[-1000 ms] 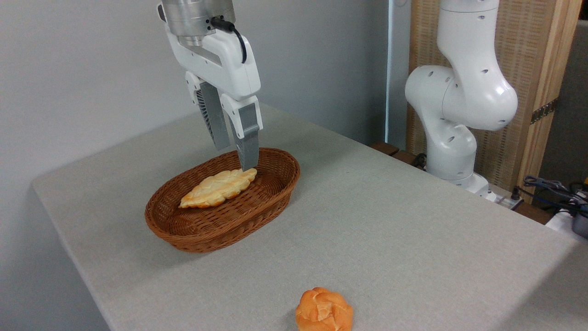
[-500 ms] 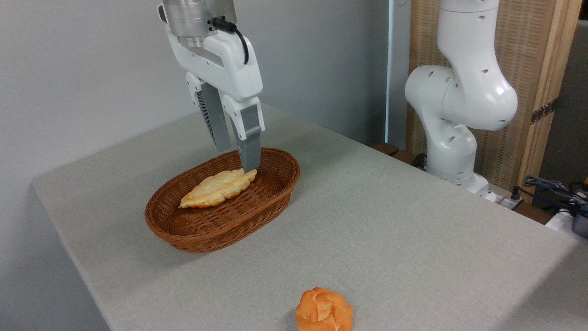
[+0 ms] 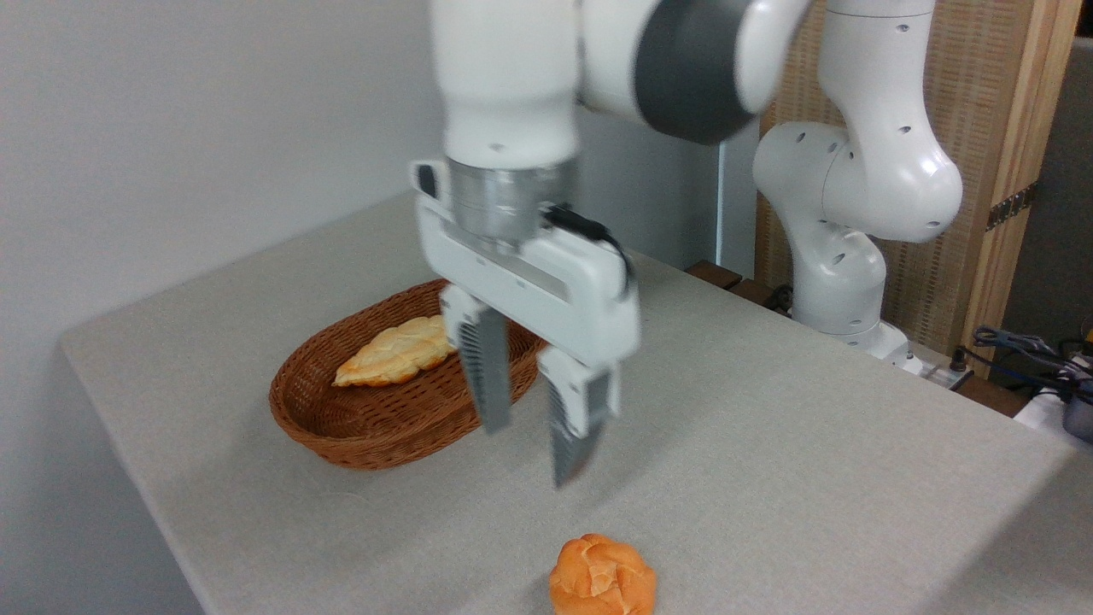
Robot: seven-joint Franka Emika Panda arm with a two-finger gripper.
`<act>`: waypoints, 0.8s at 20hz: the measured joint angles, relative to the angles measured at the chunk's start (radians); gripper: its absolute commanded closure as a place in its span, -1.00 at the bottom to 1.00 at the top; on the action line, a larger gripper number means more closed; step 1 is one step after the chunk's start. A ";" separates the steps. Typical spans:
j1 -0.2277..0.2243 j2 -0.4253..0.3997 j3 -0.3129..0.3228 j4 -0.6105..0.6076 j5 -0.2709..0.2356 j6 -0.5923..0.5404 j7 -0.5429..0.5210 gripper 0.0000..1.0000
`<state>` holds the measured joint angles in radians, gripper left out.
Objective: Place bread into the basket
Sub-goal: 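Move the gripper from the basket down toward the orange bread roll, then close the gripper around the orange bread roll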
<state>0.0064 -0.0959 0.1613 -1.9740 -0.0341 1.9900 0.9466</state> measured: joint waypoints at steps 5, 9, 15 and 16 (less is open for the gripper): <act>0.002 0.003 0.092 -0.030 0.000 0.001 0.238 -1.00; -0.002 0.065 0.092 -0.050 0.000 0.062 0.274 -1.00; -0.004 0.126 0.092 -0.050 0.043 0.126 0.319 -1.00; -0.004 0.128 0.092 -0.050 0.054 0.126 0.321 -1.00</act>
<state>0.0027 0.0317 0.2537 -2.0243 0.0200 2.1164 1.2674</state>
